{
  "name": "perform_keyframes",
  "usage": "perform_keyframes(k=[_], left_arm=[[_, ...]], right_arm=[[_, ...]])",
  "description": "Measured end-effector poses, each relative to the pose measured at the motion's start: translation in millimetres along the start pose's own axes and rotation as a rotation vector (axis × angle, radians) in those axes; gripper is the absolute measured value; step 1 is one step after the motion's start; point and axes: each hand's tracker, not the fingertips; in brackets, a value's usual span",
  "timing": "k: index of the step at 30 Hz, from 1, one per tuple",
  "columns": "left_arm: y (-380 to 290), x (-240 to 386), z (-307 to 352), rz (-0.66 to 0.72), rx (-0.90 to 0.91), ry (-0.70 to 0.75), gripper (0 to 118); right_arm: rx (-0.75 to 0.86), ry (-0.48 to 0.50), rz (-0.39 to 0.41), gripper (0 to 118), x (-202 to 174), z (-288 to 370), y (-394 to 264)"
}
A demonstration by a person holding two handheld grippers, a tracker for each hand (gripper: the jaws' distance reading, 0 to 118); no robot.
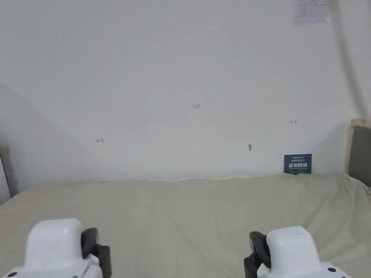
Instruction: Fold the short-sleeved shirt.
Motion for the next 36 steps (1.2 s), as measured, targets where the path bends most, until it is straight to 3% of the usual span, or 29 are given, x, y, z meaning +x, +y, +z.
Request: perform_keyframes(k=[3, 4, 7, 12, 13, 14, 16, 17, 18, 19, 20, 21, 24, 36], left_arm=[[-7, 16, 9, -0.132, 0.048, 0.026, 0], [-6, 22, 18, -0.136, 0.084, 0.068, 0], [-4, 19, 31, -0.094, 0.101, 0.014, 0], [-4, 15, 48, -0.083, 0.121, 0.017, 0], [-4, 14, 49, -0.082, 0.124, 0.027, 4], [-4, 12, 51, -0.081, 0.124, 0.031, 14], [-4, 9, 52, -0.079, 0.104, 0.032, 60], [-5, 7, 53, -0.085, 0.089, 0.02, 84], [-7, 7, 53, -0.084, 0.081, 0.01, 108], [-8, 6, 54, -0.078, 0.065, 0.005, 115], [-8, 6, 54, -0.061, 0.03, -0.012, 115], [-8, 6, 56, -0.032, 0.024, -0.025, 115], [-1, 3, 70, 0.026, 0.032, -0.093, 115], [-12, 21, 75, -0.053, 0.008, -0.03, 115]], right_arm=[[0.048, -0.029, 0.016, 0, 0, 19, 4], [0.056, -0.032, -0.002, 0, 1, 24, 4], [0.067, -0.031, -0.059, 0, 7, 34, 6], [0.077, -0.055, -0.077, 1, 11, 51, 6], [0.08, -0.057, -0.08, 3, 11, 54, 6], [0.085, -0.066, -0.084, 4, 11, 57, 6], [0.093, -0.068, -0.091, 16, 11, 62, 6], [0.095, -0.065, -0.097, 30, 11, 63, 7], [0.092, -0.059, -0.099, 66, 12, 65, 8], [0.088, -0.055, -0.1, 94, 12, 65, 9], [0.084, -0.057, -0.099, 112, 12, 66, 9], [0.094, -0.062, -0.097, 115, 10, 68, 7], [0.109, -0.063, -0.092, 115, 9, 72, 11], [0.091, -0.068, -0.093, 115, 7, 71, 11]])
